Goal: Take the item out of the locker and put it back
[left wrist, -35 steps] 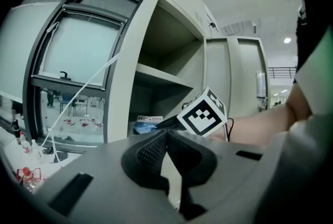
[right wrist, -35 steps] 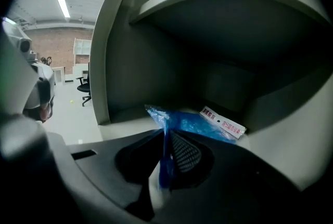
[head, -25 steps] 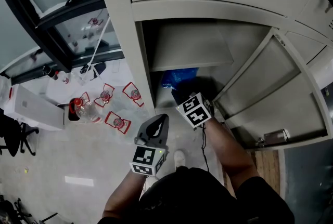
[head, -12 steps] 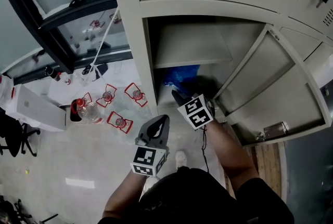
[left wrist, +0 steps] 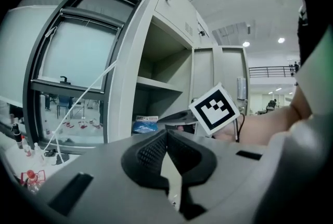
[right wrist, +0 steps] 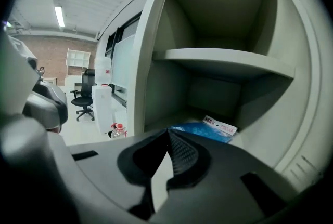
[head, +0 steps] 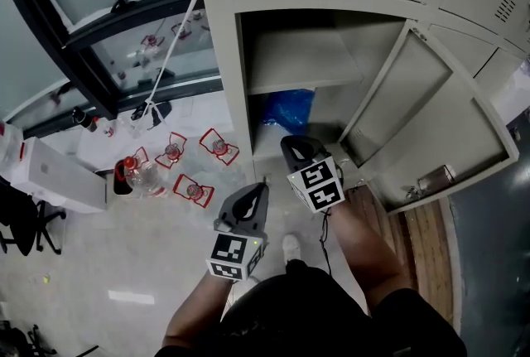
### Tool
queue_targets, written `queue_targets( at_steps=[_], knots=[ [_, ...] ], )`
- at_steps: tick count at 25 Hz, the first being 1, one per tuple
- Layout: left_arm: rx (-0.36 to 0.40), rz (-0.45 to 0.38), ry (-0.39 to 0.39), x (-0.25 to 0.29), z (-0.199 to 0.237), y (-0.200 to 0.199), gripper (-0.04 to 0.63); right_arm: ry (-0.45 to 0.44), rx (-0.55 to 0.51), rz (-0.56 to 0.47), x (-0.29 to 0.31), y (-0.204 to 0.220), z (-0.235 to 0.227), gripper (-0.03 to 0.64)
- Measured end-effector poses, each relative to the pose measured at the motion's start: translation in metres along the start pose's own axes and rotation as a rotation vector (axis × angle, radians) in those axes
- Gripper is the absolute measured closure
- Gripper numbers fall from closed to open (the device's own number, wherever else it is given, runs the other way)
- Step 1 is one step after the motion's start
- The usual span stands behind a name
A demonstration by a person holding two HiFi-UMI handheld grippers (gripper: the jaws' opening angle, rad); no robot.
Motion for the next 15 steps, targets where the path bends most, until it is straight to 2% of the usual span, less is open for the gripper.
queue_targets(
  at_steps=[5, 15],
  knots=[
    [0.001, -0.005, 0.022, -0.025, 0.001, 0.003, 0.591, 0.008, 0.071, -0.032, -0.023, 0.001, 0.030, 0.617],
    [0.038, 0.013, 0.079, -0.082, 0.006, 0.016, 0.591, 0.047, 0.121, -0.088, -0.066, 0.004, 0.108, 0.617]
  ],
)
Point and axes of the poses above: the fingertips, and each gripper's own axes: x forward along the fingers, z to its left, y out of its underside, the point moved 6 cm from there along -x, backward along the fingers, and after that the axes turned 14 degrees about -y, right-handed, at the moved point
